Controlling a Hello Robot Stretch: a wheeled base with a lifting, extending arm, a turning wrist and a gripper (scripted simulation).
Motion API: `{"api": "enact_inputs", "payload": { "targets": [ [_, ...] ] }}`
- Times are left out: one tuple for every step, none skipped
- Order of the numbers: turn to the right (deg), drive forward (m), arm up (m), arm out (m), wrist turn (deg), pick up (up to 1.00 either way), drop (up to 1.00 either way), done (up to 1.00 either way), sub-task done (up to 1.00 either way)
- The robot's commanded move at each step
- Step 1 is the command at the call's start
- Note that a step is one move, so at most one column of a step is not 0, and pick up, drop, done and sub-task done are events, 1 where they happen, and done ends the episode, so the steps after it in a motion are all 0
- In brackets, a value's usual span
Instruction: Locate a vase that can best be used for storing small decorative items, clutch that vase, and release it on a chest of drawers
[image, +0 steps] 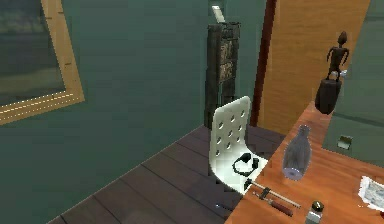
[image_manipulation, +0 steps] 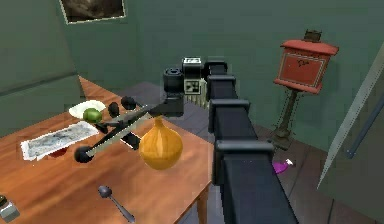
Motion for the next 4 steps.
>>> {"api": "enact_inputs", "payload": {
  "targets": [
    [0.0, 0.00, 0.00, 0.00, 45.0, 0.00, 0.00, 0.00, 0.00],
    [0.0, 0.00, 0.00, 0.00, 18.0, 0.00, 0.00, 0.00, 0.00],
    [0.0, 0.00, -0.24, 0.00, 0.0, 0.00, 0.00, 0.00, 0.00],
    [0.0, 0.00, 0.00, 0.00, 0.0, 1.00, 0.00, 0.00, 0.00]
  ]
}}
